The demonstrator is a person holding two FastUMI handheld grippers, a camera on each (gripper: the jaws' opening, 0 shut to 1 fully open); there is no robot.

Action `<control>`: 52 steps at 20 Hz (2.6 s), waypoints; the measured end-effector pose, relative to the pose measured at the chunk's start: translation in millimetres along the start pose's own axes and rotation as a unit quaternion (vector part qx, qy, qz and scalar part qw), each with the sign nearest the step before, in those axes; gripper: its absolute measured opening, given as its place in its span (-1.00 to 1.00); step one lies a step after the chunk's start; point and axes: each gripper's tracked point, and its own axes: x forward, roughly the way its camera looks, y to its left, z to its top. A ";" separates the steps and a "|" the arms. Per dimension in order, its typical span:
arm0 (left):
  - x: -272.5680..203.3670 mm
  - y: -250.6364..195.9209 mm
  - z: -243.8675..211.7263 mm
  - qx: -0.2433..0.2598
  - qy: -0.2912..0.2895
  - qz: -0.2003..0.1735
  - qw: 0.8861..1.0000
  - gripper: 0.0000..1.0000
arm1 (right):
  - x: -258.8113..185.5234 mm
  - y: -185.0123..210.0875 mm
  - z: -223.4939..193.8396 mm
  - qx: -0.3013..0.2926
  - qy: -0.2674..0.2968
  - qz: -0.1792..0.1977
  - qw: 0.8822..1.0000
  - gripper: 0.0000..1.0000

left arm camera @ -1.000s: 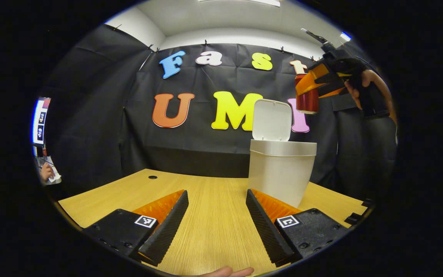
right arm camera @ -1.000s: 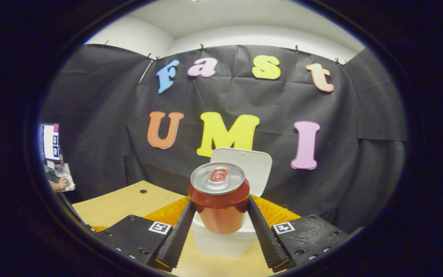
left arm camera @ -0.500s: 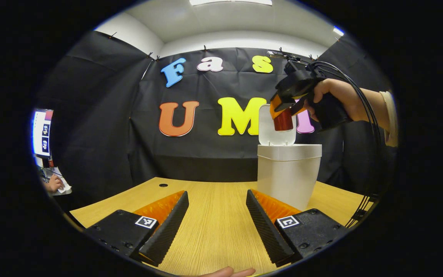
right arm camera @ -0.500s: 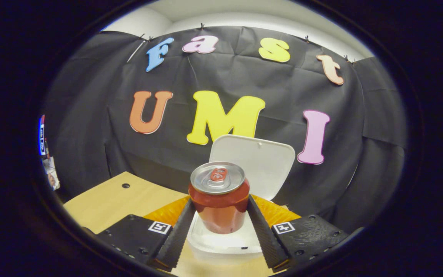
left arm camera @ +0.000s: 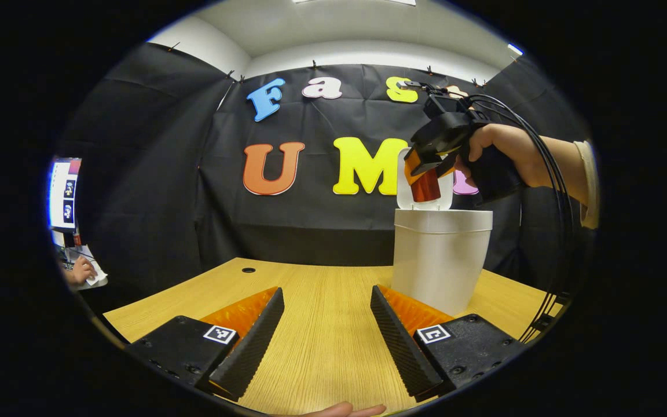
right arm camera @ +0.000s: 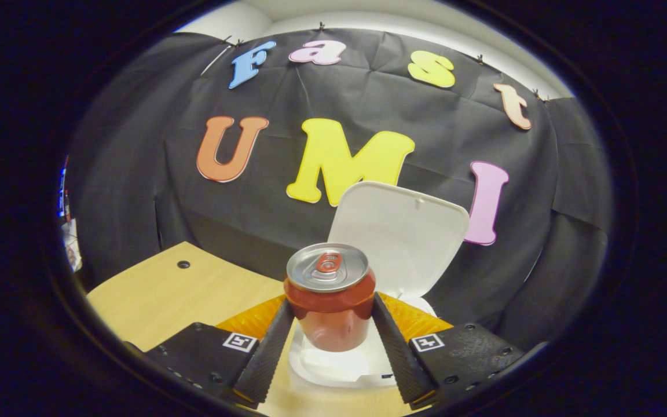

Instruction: Press the lid of the desktop garbage bin to open it, pick up the crumpled paper on the desktop and throw it into the bin, then pick up the pop can on the desktop and drop it into the bin, and finally close the garbage bin lid.

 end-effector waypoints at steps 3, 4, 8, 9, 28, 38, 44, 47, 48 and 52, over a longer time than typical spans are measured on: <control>1.7 2.6 -3.8 -0.005 0.006 0.001 1.000 0.94 | 4.1 -7.7 -5.6 0.001 0.007 -0.010 1.000 0.77; 1.4 3.4 -4.0 -0.006 0.007 0.001 1.000 0.94 | 3.2 -8.2 -5.8 0.000 0.007 -0.009 1.000 0.77; 2.8 3.7 -5.7 -0.008 0.009 -0.001 1.000 0.94 | 3.5 -11.8 -7.9 0.009 0.010 -0.009 1.000 0.78; 2.2 4.5 -6.6 -0.009 0.010 -0.001 1.000 0.94 | 4.1 -12.2 -10.6 0.007 0.012 -0.010 1.000 0.78; 9.4 0.2 -21.2 -0.034 0.033 -0.019 0.999 0.95 | 3.9 -97.6 87.9 0.088 -0.095 -0.034 0.991 0.80; 13.4 21.4 -33.3 -0.046 0.050 -0.015 0.998 0.96 | 69.1 -135.5 148.0 0.104 -0.147 -0.069 0.981 0.90; 15.2 37.8 -32.6 -0.062 0.047 -0.004 0.997 0.96 | 90.0 -135.2 136.0 0.124 -0.114 -0.072 0.983 0.83; 17.5 30.0 -38.5 -0.057 0.057 -0.012 0.997 0.95 | 75.2 -134.0 125.6 0.141 -0.101 -0.058 0.983 0.84; 16.0 29.7 -37.8 -0.051 0.057 -0.010 0.997 0.96 | 67.9 -133.8 122.6 0.134 -0.101 -0.057 0.984 0.84; 7.6 18.7 -22.0 -0.031 0.041 -0.019 0.999 0.94 | 41.7 -128.5 96.4 0.107 -0.086 -0.054 0.989 0.82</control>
